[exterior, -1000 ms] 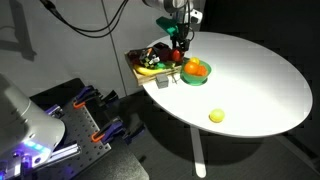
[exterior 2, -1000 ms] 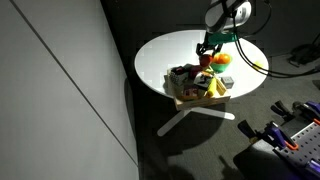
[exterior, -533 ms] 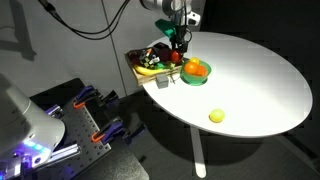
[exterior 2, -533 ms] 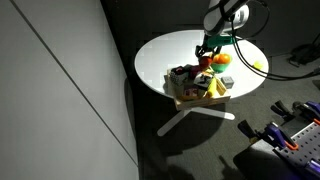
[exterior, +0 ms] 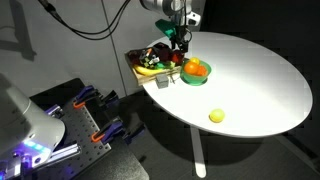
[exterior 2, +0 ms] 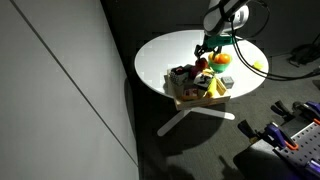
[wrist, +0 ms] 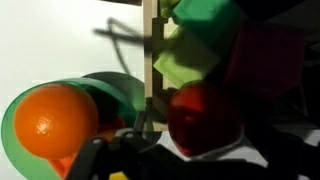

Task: Pick up the red toy apple and put it in the tray

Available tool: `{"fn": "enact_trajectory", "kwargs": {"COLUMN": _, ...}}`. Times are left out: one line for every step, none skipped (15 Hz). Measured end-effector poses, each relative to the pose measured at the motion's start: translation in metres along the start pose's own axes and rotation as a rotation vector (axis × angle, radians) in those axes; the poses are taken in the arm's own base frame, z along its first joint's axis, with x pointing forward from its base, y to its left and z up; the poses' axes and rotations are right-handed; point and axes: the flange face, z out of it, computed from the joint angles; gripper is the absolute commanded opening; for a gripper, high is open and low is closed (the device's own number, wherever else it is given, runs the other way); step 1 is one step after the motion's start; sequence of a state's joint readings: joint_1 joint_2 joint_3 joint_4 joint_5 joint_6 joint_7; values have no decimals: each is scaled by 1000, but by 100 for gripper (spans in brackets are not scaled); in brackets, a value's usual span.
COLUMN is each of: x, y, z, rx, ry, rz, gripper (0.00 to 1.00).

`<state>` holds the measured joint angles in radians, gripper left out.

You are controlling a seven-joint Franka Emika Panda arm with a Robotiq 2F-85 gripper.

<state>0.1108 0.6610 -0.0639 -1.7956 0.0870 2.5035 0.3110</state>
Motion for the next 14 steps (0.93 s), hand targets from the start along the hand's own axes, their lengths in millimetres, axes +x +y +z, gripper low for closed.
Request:
{"fn": "enact_trajectory", "kwargs": {"x": 0, "y": 0, "z": -1, "rx": 0, "ry": 1, "rz": 0, "gripper": 100}}
{"fn": "enact_trajectory", "kwargs": {"x": 1, "y": 0, "z": -2, "rx": 1, "ry": 3, "rz": 0, "gripper": 100}}
{"fn": "enact_trajectory", "kwargs": {"x": 1, "y": 0, "z": -4, "rx": 3, "ry": 6, "rz": 0, "gripper": 100}}
{"fn": "enact_trajectory", "kwargs": {"x": 2, "y": -1, "z": -7, "rx": 4, "ry": 9, "rz": 0, "gripper": 100}}
{"fn": "enact_trajectory", "kwargs": {"x": 3, "y": -1, "z": -11, "rx": 6, "ry": 12, "rz": 1, "gripper": 100}}
{"fn": "enact_trajectory", "kwargs": {"x": 4, "y": 0, "z": -15, "rx": 8, "ry": 15, "rz": 2, "gripper": 100}}
{"fn": "enact_trajectory", "kwargs": {"x": 4, "y": 0, "z": -20, "rx": 8, "ry": 12, "rz": 3, "gripper": 100}}
{"fn": "enact_trajectory", "kwargs": {"x": 5, "y": 1, "z": -26, "rx": 8, "ry": 7, "rz": 3, "gripper": 100}}
{"fn": "enact_trajectory", "kwargs": {"x": 5, "y": 3, "z": -33, "rx": 7, "ry": 0, "rz": 2, "gripper": 100}}
{"fn": "enact_trajectory", "kwargs": {"x": 5, "y": 5, "z": -39, "rx": 6, "ry": -7, "rz": 2, "gripper": 100}}
{"fn": "enact_trajectory", "kwargs": {"x": 6, "y": 7, "z": -46, "rx": 6, "ry": -12, "rz": 2, "gripper": 100}}
{"fn": "enact_trajectory", "kwargs": {"x": 7, "y": 9, "z": -53, "rx": 4, "ry": -18, "rz": 0, "gripper": 100}}
{"fn": "enact_trajectory", "kwargs": {"x": 7, "y": 12, "z": -60, "rx": 3, "ry": -22, "rz": -3, "gripper": 100}}
{"fn": "enact_trajectory", "kwargs": {"x": 7, "y": 14, "z": -66, "rx": -1, "ry": -26, "rz": -9, "gripper": 100}}
